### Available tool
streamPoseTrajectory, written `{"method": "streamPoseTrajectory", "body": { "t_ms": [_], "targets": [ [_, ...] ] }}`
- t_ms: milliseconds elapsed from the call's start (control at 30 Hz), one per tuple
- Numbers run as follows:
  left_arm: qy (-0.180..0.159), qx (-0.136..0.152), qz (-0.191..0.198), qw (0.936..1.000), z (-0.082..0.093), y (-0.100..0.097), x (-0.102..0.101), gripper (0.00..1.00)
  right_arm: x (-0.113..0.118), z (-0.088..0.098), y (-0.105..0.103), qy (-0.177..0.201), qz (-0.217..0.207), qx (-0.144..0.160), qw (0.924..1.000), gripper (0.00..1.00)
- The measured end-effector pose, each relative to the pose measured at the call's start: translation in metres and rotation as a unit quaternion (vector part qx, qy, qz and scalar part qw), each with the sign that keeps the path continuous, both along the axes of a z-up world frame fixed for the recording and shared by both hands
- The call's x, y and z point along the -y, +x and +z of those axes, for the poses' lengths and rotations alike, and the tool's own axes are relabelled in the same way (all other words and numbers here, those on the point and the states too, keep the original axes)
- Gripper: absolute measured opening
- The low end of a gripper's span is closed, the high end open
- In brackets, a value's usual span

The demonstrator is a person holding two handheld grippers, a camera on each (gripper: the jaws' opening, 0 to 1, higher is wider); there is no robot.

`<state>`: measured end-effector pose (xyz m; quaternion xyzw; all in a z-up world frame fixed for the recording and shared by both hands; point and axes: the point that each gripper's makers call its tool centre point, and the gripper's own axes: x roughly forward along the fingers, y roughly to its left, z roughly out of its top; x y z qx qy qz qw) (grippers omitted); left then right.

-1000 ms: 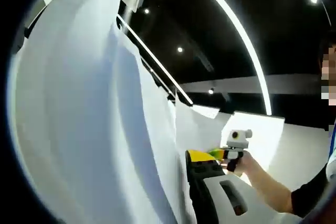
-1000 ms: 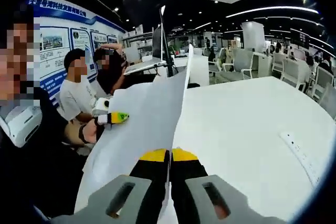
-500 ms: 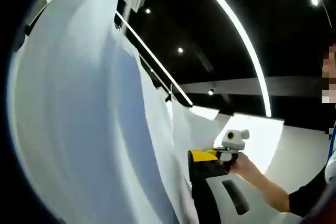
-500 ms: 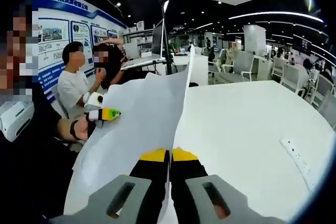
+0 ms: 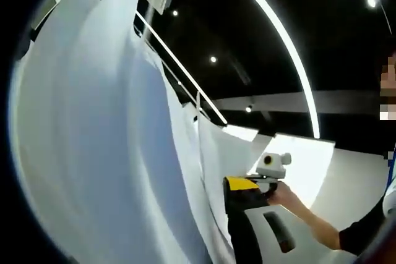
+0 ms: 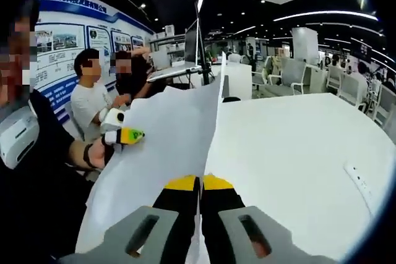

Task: Organize the stack of printing papers by aligning and flattening the scattered papers on the table

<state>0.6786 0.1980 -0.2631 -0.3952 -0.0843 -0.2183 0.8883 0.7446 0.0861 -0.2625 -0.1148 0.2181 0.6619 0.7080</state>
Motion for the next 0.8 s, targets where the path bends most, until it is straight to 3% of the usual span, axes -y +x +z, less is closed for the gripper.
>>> {"method": "streamPoseTrajectory", "body": {
  "t_ms": [800],
  "targets": [
    [0.004,-0.001,0.001,1.0,-0.001,0.0,0.004,0.21,-0.034,-0.006,-0.028,0.015,0.037,-0.015,0.9991,0.0]
  ]
}}
